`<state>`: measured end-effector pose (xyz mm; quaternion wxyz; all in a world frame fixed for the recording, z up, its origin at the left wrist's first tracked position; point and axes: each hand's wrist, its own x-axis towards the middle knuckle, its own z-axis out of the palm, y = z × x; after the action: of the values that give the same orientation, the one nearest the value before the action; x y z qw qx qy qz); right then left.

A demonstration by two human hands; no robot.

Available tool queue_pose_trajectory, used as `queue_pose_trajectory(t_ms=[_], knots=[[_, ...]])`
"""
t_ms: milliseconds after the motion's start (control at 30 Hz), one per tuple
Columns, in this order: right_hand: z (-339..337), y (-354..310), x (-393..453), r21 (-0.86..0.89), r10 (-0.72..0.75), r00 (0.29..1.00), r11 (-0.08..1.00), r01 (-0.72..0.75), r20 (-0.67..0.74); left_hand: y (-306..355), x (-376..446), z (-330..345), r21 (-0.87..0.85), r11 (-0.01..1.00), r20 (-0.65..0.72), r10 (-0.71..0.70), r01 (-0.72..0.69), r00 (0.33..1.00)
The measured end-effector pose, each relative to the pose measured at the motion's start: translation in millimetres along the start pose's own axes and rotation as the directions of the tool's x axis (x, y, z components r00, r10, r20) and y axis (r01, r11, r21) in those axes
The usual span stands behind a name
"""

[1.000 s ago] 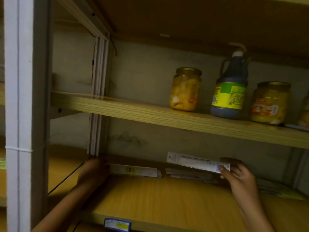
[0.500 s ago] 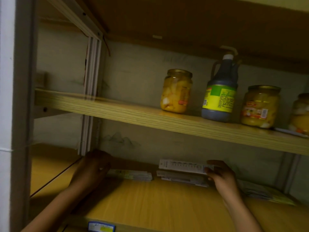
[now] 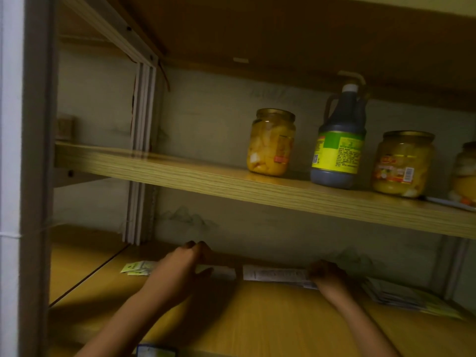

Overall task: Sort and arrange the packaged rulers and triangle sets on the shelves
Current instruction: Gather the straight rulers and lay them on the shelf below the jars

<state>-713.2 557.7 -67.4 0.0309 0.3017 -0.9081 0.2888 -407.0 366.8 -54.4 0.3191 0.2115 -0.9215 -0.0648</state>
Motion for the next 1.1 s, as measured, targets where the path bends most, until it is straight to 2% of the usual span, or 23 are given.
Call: queue_pose_trajectory(t_ms=[167,367,433,533,633,767,867,1100], knots=[[6.2,-3.9,3.5,-0.174,0.029,1.000,0.984,-0.028,0.001,-4.4,-0.7,0.0,0.017,1.000,0.022,-0.010,0.009,1.000],[8.3,-6.3,2.9,-0.234,0.001,1.000,0.972,-0.006,-0.020,-14.2,-2.2,-5.7,0.016,1.000,0.041,-0.022,0.021,0.999],[7.9,-9.8,-1.6,-0.255,-0.042,0.995,0.967,0.018,-0.086,-17.8,-2.7,-9.4,0.023,1.000,0.055,-0.023,0.021,0.998],[10.3,-18.3,-16.5,-0.294,-0.221,0.961,0.941,0.165,-0.167,-23.5,-5.8,-13.4,0.025,0.999,0.100,-0.040,0.037,0.994],[8.0,-49.7,-47.0,-0.210,-0.285,0.958,0.940,0.269,-0.046,-30.9,-11.8,-16.0,0.032,0.998,0.127,-0.057,0.053,0.990],[4.5,-83.3,-91.5,0.013,-0.295,0.953,0.955,0.295,0.073,-33.1,-28.7,-23.7,0.027,0.999,0.146,-0.049,0.046,0.988],[0.4,-105.8,-127.4,0.037,-0.351,0.924,0.936,0.350,0.152,-29.5,-48.1,-39.8,0.019,0.999,0.119,-0.039,0.037,0.992],[-13.2,-143.2,-210.1,0.014,-0.452,0.872,0.889,0.458,0.186,-18.8,-121.7,-80.3,-0.010,0.999,0.093,-0.048,0.049,0.995]])
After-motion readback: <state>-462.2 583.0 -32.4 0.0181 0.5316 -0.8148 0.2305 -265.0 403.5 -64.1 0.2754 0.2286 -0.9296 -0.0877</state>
